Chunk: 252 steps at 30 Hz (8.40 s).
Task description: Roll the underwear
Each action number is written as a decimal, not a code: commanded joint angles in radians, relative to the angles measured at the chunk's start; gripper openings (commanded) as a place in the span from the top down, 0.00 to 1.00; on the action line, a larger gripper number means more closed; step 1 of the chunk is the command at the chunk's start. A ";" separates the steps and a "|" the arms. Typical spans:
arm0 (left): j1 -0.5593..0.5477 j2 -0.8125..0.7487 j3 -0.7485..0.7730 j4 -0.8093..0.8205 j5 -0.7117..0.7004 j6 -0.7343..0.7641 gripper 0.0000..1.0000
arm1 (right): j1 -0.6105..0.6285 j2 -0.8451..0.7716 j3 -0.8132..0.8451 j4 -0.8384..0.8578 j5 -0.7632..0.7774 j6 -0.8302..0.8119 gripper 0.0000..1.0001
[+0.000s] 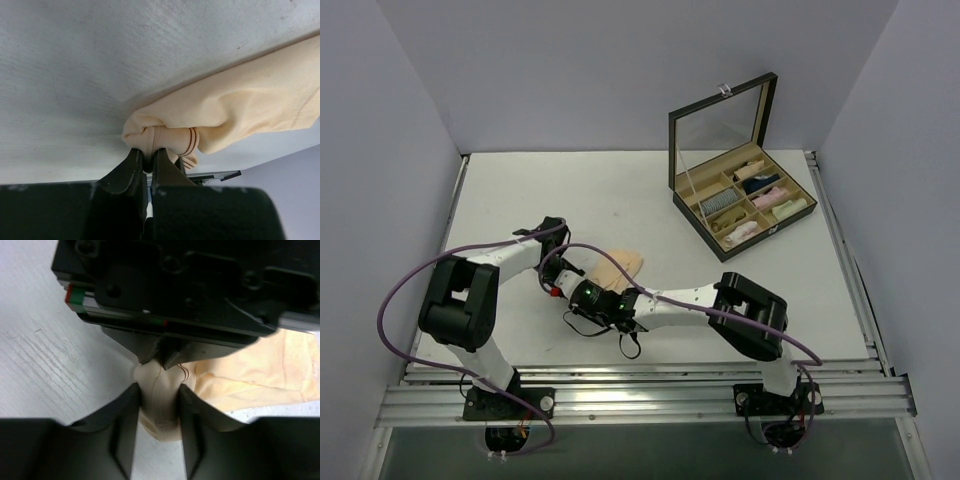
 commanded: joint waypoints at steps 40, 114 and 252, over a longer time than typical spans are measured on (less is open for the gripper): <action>0.027 -0.192 0.015 0.090 -0.096 0.248 0.34 | -0.418 0.108 -0.225 0.422 -0.974 0.639 1.00; -0.133 0.152 0.160 -0.246 -0.154 0.248 0.98 | 0.032 -0.067 -0.092 0.154 0.004 0.416 0.80; -0.114 -0.155 0.170 -0.186 -0.212 0.236 0.46 | -0.129 -0.149 -0.730 0.672 -0.514 0.821 0.98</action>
